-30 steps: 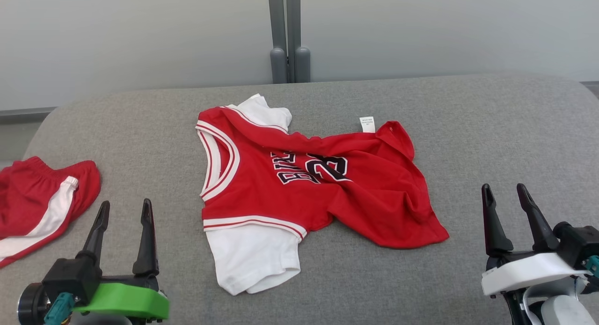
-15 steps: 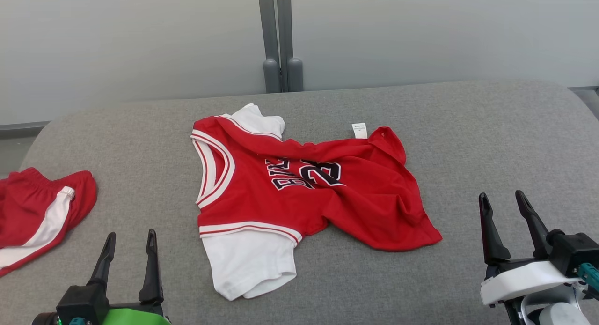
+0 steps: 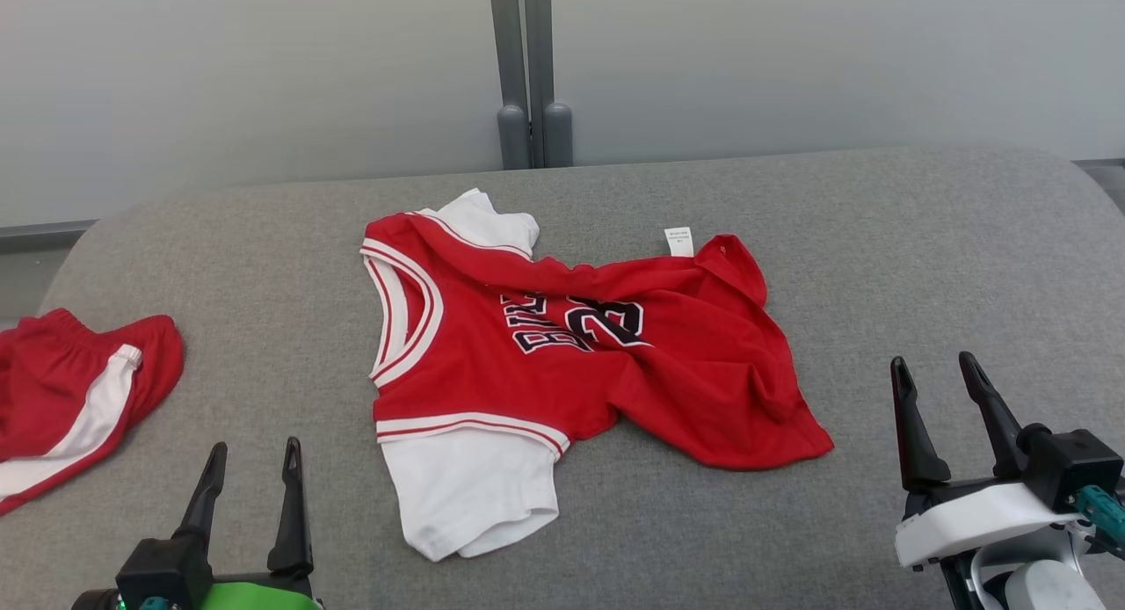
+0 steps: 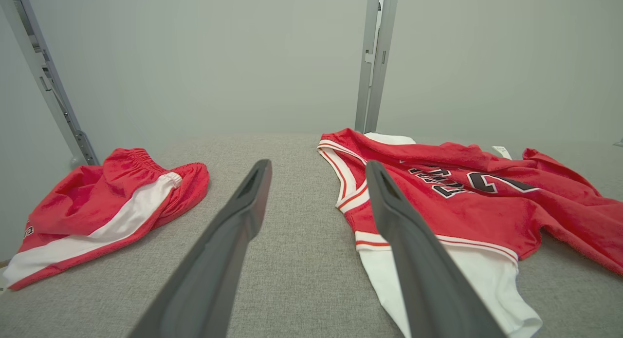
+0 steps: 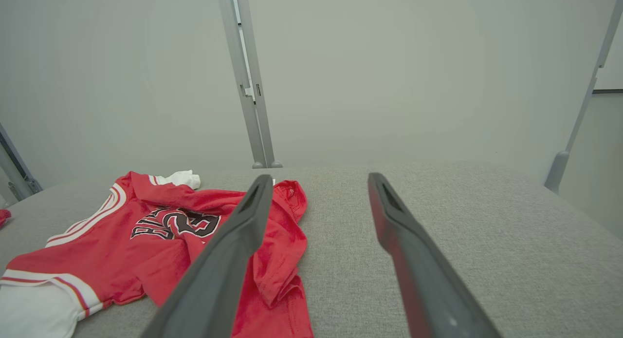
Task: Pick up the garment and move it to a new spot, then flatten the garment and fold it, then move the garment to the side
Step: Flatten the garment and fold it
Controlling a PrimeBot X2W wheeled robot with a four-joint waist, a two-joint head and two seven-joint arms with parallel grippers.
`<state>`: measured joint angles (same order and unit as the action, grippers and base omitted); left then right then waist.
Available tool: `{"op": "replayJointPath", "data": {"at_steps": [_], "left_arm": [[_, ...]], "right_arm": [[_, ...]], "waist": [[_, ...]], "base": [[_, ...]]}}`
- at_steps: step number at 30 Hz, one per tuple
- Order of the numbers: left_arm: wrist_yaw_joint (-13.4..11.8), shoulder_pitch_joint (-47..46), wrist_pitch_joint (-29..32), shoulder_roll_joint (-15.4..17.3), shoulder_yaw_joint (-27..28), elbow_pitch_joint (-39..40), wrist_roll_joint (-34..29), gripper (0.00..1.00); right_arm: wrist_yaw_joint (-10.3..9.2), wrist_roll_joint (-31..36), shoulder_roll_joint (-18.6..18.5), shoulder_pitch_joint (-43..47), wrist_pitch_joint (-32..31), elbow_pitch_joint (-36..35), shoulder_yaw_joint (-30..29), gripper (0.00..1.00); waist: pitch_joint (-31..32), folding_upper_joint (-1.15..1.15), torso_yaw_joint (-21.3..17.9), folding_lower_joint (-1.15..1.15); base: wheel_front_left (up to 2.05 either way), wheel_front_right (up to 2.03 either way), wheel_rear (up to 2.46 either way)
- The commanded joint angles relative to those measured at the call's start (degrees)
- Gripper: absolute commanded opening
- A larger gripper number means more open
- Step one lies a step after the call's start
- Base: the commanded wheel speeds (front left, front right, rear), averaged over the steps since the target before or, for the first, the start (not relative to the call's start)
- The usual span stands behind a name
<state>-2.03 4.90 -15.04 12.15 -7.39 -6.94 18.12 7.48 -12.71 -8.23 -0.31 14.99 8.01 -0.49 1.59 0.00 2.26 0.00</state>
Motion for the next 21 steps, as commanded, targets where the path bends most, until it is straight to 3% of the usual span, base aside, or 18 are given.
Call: {"op": "replayJointPath", "data": {"at_steps": [1,6,10,21], "left_arm": [[0.5,-0.3,-0.2,-0.1,0.4,-0.5,-0.4,1.00],[1.6,-0.6,1.0,-0.2,-0.8,-3.2,0.1,1.00],[3.2,-1.3,6.8,-0.2,-2.6,-5.1,1.7,1.00],[6.7,-3.8,27.0,-2.1,-5.3,-2.4,11.9,1.00]], "right_arm": [[0.02,0.0,-0.3,-0.5,0.3,0.3,0.2,1.00],[0.02,0.0,-1.0,-0.7,0.2,2.2,0.4,1.00],[0.02,-0.7,-1.6,-2.0,-2.1,5.8,0.3,1.00],[0.02,-8.6,-4.6,-10.4,-20.0,14.9,7.1,1.00]], "waist": [[0.0,0.00,0.0,0.00],[0.0,0.00,0.1,0.00],[-0.7,0.00,0.4,0.00],[-6.3,0.00,1.8,0.00]], "base": [[0.00,0.00,0.00],[0.00,0.00,0.00],[0.00,0.00,0.00],[0.00,0.00,0.00]]}}
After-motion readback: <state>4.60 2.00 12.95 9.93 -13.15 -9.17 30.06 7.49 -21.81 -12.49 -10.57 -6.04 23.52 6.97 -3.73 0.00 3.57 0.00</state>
